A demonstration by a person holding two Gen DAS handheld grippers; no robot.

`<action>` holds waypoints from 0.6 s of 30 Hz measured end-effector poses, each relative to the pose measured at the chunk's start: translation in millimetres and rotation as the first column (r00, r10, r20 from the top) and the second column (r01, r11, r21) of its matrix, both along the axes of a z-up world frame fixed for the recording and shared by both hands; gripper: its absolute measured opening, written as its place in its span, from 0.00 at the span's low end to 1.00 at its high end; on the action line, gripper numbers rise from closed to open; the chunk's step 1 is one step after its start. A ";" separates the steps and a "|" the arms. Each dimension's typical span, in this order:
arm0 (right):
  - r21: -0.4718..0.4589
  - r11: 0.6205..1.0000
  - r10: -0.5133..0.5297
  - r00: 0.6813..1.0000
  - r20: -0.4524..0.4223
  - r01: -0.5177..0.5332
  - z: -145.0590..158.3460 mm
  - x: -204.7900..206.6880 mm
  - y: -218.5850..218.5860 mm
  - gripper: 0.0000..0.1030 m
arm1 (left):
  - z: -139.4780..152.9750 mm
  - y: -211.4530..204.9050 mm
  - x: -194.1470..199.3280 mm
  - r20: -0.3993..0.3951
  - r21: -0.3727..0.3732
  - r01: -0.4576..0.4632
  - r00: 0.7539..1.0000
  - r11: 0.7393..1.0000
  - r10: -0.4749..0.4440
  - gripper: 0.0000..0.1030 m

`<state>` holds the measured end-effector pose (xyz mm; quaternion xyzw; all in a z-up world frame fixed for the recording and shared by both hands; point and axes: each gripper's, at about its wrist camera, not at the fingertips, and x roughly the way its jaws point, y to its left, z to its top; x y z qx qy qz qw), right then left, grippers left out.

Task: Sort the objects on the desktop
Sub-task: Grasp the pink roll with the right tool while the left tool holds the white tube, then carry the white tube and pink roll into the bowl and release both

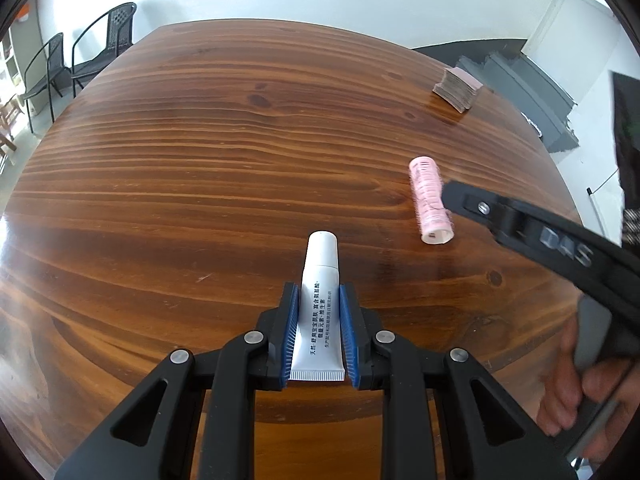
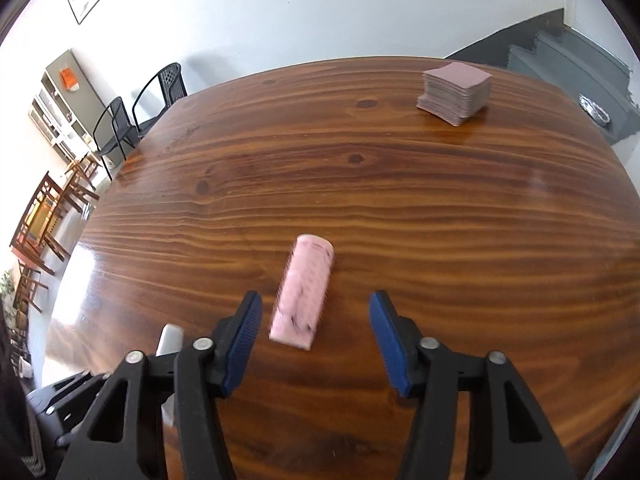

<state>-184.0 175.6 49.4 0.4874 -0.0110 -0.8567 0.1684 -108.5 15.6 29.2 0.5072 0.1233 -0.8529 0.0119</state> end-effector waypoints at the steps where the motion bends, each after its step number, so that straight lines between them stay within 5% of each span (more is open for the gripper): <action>1: 0.006 1.000 0.004 1.000 0.004 -0.004 -1.8 -3.5 -2.5 0.53 | -0.5 -1.0 0.6 0.001 -0.001 -0.002 1.000 1.000 0.002 0.22; 8: 0.054 0.998 0.027 0.999 0.035 -0.029 -18.7 -16.5 -17.7 0.33 | -0.7 -4.0 3.4 0.005 0.005 -0.011 1.000 1.000 0.011 0.22; 18: 0.031 0.999 0.007 0.999 0.036 -0.009 -8.3 21.5 10.1 0.31 | 10.2 5.6 10.9 -0.011 0.002 0.012 1.000 1.000 -0.012 0.22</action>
